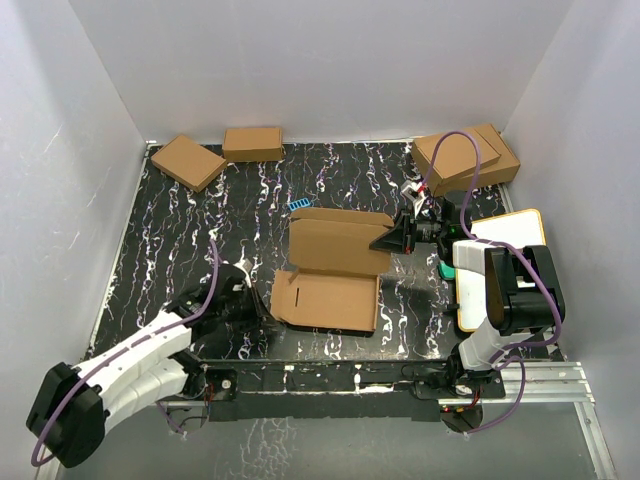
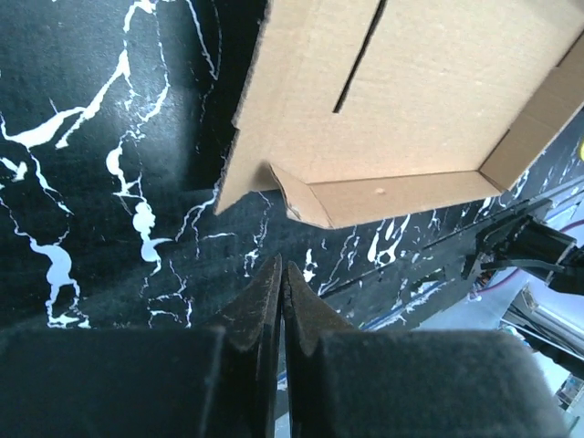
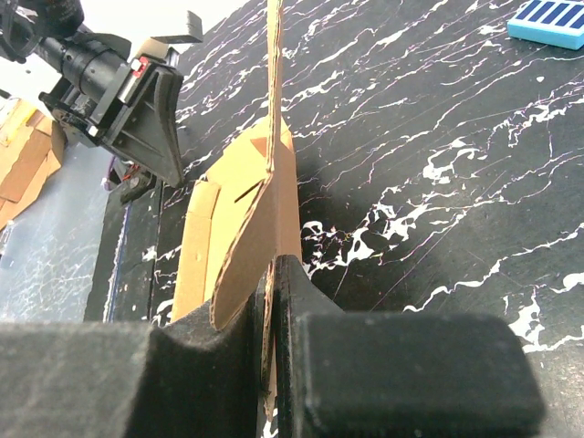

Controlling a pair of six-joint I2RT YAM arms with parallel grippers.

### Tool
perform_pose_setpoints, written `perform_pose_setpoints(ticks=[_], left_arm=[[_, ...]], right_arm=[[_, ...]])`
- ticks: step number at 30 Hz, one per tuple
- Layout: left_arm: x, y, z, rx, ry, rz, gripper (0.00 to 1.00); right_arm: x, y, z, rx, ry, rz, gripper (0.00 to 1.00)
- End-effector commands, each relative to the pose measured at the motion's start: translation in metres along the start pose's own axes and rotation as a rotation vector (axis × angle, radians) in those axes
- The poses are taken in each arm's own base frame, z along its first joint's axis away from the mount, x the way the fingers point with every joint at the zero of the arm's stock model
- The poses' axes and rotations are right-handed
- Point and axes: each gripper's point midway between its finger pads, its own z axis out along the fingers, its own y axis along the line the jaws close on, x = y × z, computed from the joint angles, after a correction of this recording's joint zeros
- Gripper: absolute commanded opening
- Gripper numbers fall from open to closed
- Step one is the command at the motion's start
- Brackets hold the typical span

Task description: Fold the paper box

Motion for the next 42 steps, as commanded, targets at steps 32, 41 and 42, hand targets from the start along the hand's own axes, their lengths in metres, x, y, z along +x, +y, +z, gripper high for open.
perform_pose_setpoints(ticks=[32,41,42], left_arm=[[-0.025,-0.053,0.054,0.213,-0.020,0.106,0.00],[-0.048,-0.040,0.028,0.071,-0.139,0.225,0.11],[-0.054,-0.038,0.021,0.050,-0.171,0.241,0.14]], right_arm=[[-0.022,0.006,0.000,-0.036,-0.011,-0.139,0.08],[-0.025,0.007,-0.001,-0.038,-0.009,-0.153,0.08],[-0.025,0.007,-0.001,-0.039,-0.008,-0.157,0.08]])
